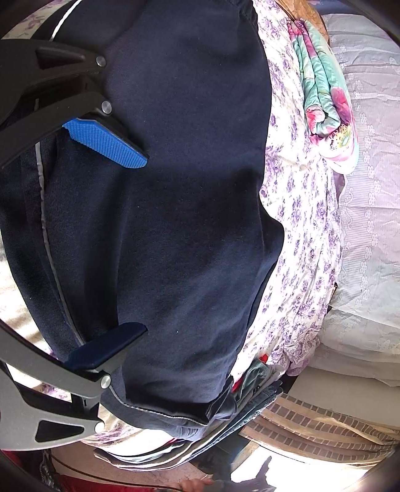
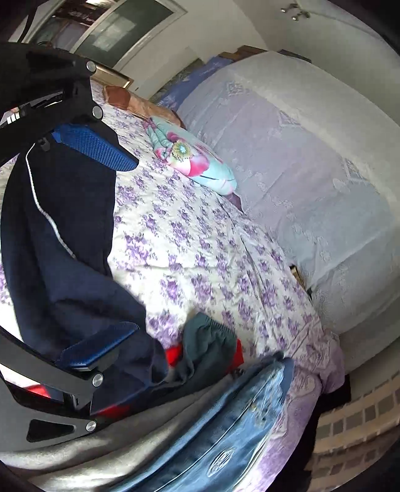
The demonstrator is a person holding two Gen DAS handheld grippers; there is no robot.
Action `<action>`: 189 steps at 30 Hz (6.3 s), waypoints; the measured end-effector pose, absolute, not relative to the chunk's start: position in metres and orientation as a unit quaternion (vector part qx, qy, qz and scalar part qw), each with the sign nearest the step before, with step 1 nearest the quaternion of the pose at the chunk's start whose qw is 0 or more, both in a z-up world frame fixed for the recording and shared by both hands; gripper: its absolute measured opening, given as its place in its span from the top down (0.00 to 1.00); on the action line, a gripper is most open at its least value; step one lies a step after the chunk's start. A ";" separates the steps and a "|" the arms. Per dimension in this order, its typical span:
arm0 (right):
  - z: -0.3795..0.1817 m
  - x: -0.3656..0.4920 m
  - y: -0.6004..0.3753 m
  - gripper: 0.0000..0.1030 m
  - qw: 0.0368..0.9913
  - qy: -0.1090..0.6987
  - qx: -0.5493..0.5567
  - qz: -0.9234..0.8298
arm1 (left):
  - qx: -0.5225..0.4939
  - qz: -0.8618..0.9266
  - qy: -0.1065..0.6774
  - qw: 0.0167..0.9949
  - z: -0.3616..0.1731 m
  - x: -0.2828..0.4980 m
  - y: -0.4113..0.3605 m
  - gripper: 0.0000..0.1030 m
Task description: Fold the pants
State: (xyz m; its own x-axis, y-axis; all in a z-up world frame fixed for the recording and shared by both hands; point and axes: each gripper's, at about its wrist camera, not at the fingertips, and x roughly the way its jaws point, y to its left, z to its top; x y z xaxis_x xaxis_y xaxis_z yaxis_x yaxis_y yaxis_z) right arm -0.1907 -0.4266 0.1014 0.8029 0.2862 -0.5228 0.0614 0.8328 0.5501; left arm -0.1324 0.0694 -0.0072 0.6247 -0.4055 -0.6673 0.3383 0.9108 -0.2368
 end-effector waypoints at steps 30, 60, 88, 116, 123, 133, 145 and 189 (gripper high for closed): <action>0.025 -0.251 -0.440 0.19 0.854 0.367 0.356 0.093 | -0.047 -0.208 0.376 0.902 -0.007 -0.131 0.071 0.05; -0.007 -0.138 -0.435 0.59 0.853 0.369 0.363 0.064 | -0.050 -0.208 0.371 0.904 -0.006 -0.135 0.072 0.05; 0.052 -0.099 -0.297 0.32 0.898 0.436 0.057 -0.031 | -0.062 -0.222 0.358 0.905 -0.005 -0.139 0.076 0.05; 0.046 -0.242 -0.371 0.50 0.901 0.358 0.244 -0.001 | -0.092 -0.261 0.329 0.903 -0.003 -0.147 0.086 0.05; 0.005 -0.247 -0.384 0.82 0.872 0.405 0.273 0.002 | -0.049 -0.216 0.349 0.910 -0.004 -0.149 0.075 0.05; 0.016 -0.185 -0.213 0.24 0.877 0.436 0.044 0.196 | 0.060 -0.187 0.369 0.908 0.002 -0.156 -0.003 0.05; 0.063 -0.081 -0.154 0.24 0.882 0.377 0.025 0.281 | -0.072 -0.204 0.338 0.916 0.020 -0.175 0.051 0.05; 0.062 -0.167 -0.227 0.22 0.897 0.331 0.151 0.251 | -0.023 -0.166 0.358 0.919 -0.014 -0.164 0.040 0.05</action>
